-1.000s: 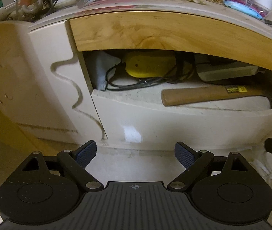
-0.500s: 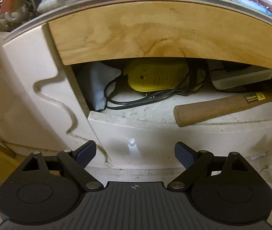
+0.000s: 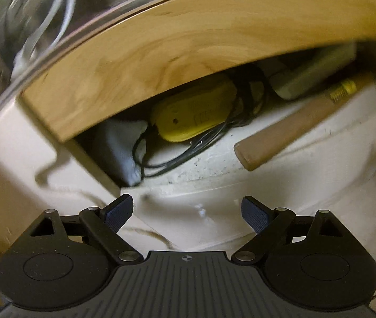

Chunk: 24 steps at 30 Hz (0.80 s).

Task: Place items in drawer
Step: 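Move the left tool toward the white drawer front and roll it sideways, then close the left gripper on the white drawer front edge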

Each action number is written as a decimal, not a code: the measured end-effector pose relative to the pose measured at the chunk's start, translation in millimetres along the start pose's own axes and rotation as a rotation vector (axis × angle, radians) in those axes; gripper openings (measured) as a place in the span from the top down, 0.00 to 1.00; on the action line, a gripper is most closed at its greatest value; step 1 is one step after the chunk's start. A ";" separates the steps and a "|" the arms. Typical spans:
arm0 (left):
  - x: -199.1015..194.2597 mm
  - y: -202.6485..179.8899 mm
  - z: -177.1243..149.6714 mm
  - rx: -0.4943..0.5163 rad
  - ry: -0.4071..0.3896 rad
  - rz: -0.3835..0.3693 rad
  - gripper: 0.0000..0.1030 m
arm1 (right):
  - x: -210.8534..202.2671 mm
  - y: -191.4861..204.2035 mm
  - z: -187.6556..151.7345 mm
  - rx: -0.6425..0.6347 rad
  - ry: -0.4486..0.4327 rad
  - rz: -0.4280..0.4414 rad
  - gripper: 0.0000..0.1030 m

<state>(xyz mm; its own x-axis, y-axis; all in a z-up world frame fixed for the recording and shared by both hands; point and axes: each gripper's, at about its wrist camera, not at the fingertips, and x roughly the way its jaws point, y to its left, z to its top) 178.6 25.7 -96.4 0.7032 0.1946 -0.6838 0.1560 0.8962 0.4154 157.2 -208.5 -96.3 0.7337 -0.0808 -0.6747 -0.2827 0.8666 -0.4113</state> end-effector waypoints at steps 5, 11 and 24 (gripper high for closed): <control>3.2 -14.6 -4.2 0.263 -0.035 0.050 0.12 | 3.4 7.8 -3.0 -0.226 -0.003 0.013 0.01; 13.1 -25.6 -17.0 0.547 -0.066 0.092 0.12 | 5.0 17.1 -11.8 -0.505 -0.028 0.007 0.01; 36.9 -42.8 -42.8 0.895 -0.062 0.142 0.12 | 16.0 26.6 -38.5 -0.876 -0.029 -0.004 0.06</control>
<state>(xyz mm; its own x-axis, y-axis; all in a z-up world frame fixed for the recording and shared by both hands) 168.2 11.6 -165.1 0.7892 0.2342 -0.5677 0.5273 0.2154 0.8219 137.6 -205.7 -141.7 0.7475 -0.0599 -0.6615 -0.6446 0.1750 -0.7442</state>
